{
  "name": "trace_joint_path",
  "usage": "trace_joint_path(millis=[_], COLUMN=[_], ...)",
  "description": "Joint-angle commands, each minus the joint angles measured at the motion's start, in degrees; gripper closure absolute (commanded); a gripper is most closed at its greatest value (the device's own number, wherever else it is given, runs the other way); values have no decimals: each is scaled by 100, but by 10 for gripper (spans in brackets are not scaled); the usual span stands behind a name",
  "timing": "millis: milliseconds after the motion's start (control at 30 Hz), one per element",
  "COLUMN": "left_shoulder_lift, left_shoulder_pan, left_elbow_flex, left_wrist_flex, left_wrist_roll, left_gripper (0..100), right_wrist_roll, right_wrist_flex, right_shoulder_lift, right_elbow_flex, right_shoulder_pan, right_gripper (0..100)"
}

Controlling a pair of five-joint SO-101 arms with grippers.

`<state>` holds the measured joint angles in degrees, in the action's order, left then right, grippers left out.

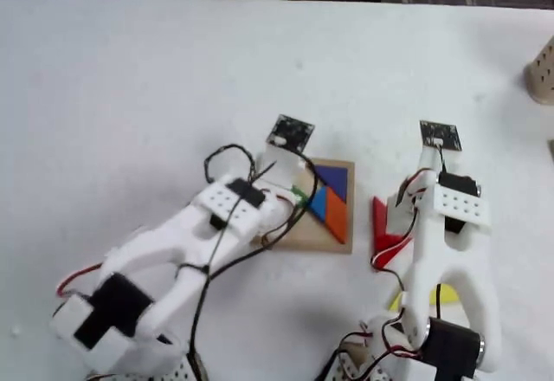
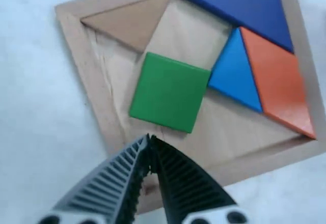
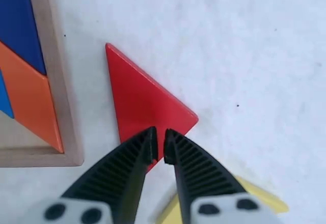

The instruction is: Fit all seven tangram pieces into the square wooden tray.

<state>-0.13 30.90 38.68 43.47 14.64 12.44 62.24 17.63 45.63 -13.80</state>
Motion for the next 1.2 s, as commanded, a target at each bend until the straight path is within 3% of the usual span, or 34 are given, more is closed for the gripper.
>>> trace_joint_path(millis=[0, 533, 633, 1167], left_shoulder_lift=[514, 1657, 1701, 1710], left_shoulder_pan=[119, 119, 92, 127], left_elbow_flex=[-782, -2154, -2207, -2171], left_wrist_flex=[281, 308, 273, -448], left_wrist_roll=[-44, 158, 510, 563], left_gripper=[977, 977, 977, 977], right_wrist_roll=[53, 53, 53, 53], right_wrist_flex=[4, 13, 4, -4], right_shoulder_lift=[163, 171, 171, 163], right_elbow_flex=[-18, -18, -18, -18], right_shoulder_pan=[-57, -57, -57, -57], right_gripper=[967, 967, 967, 967])
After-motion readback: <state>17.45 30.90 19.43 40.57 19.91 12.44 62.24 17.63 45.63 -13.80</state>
